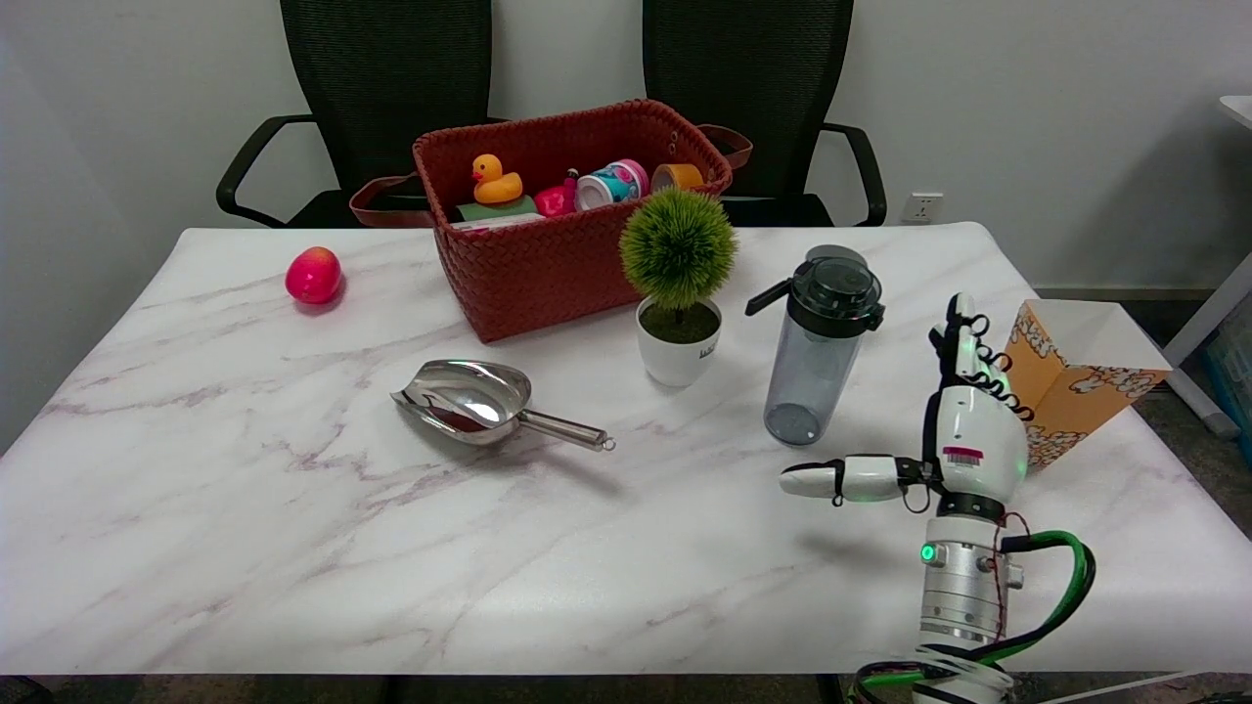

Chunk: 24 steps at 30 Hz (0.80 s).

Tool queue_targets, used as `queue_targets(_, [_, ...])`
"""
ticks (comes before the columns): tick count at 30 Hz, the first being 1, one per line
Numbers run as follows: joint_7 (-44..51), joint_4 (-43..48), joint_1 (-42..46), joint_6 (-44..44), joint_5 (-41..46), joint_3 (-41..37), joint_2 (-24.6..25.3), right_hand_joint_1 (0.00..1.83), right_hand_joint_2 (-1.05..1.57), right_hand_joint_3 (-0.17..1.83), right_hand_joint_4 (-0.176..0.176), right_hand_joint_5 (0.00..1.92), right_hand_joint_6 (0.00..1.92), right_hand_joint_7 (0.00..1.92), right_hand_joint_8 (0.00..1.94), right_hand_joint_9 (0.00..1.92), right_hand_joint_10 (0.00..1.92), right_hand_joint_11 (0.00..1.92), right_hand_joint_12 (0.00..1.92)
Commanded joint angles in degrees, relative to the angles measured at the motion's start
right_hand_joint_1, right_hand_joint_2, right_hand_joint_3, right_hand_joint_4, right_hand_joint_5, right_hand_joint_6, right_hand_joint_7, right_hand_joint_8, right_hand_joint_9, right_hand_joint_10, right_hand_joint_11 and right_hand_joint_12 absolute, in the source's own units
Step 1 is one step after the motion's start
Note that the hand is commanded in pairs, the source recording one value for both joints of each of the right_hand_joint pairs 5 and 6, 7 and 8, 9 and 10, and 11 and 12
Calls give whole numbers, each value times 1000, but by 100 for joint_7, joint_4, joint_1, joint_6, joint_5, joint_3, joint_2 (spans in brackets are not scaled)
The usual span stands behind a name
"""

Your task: Pick up the black cup.

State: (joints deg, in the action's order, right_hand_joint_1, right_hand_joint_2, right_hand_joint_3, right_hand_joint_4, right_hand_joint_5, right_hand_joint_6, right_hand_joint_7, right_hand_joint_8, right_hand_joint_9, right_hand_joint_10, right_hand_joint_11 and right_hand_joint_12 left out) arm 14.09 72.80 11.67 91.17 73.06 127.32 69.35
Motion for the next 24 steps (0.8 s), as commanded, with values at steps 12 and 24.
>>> queue_targets(12, [-862, 431, -27, 52, 26, 148, 53, 827, -116, -175, 0, 0, 0, 224, 224, 220, 220, 65, 65])
queue_targets(24, [-1747, 438, -106, -66, 374, 139, 61, 751, -119, -175, 0, 0, 0, 178, 178, 132, 132, 17, 17])
